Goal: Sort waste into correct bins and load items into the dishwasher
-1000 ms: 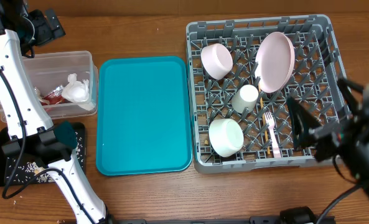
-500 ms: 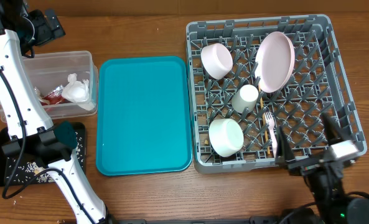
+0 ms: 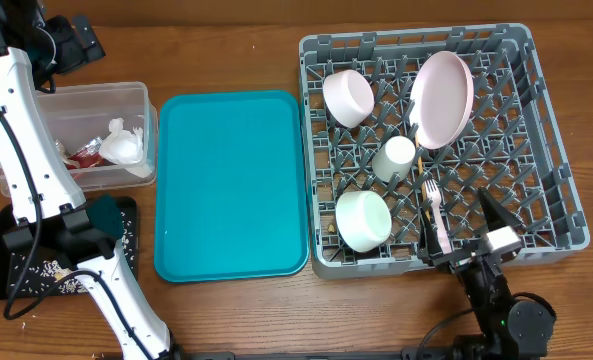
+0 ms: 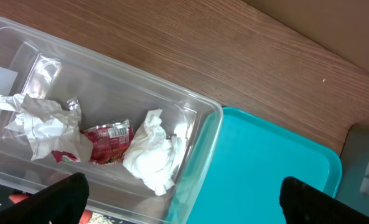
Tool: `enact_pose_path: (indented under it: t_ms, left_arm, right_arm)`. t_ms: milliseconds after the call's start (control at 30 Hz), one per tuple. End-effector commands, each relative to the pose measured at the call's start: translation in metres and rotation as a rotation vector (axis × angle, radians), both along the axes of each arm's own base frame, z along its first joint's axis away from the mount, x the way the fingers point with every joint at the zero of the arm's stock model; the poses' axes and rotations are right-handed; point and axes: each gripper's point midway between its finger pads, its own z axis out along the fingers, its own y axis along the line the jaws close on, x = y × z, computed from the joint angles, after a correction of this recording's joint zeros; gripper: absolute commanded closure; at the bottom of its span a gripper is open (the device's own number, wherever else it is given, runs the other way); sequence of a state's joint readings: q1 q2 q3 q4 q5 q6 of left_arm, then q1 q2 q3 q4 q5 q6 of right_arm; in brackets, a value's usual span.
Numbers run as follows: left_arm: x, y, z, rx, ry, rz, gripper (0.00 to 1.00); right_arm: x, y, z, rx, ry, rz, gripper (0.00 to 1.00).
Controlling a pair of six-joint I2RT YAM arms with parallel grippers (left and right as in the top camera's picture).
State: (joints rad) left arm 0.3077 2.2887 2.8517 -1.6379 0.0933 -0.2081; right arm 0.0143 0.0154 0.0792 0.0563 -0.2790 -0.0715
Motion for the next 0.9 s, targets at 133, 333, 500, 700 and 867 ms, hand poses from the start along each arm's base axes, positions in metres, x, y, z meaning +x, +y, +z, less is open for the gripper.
enact_pose_path:
  t_ms: [133, 333, 500, 700, 867]
  left_arm:
    - [-0.003, -0.002, 0.009, -0.005, -0.021, 0.004, 0.00]
    - [-0.003, -0.002, 0.009, -0.005, -0.021, 0.004, 0.00]
    - [-0.003, -0.002, 0.009, -0.005, -0.021, 0.004, 0.00]
    - [-0.003, -0.002, 0.009, -0.005, -0.021, 0.004, 0.00]
    - [-0.003, -0.002, 0.009, -0.005, -0.021, 0.004, 0.00]
  right_arm:
    - [0.010, -0.011, -0.036, 0.011, 0.081, -0.062, 0.00]
    - [0.013, -0.021, -0.062, 0.022, 0.188, -0.124, 0.00]
    - [0.015, -0.032, -0.063, 0.027, 0.193, -0.188, 0.00]
    - [0.015, -0.032, -0.063, 0.027, 0.193, -0.187, 0.00]
    - [0.015, -0.032, -0.063, 0.027, 0.192, -0.187, 0.00]
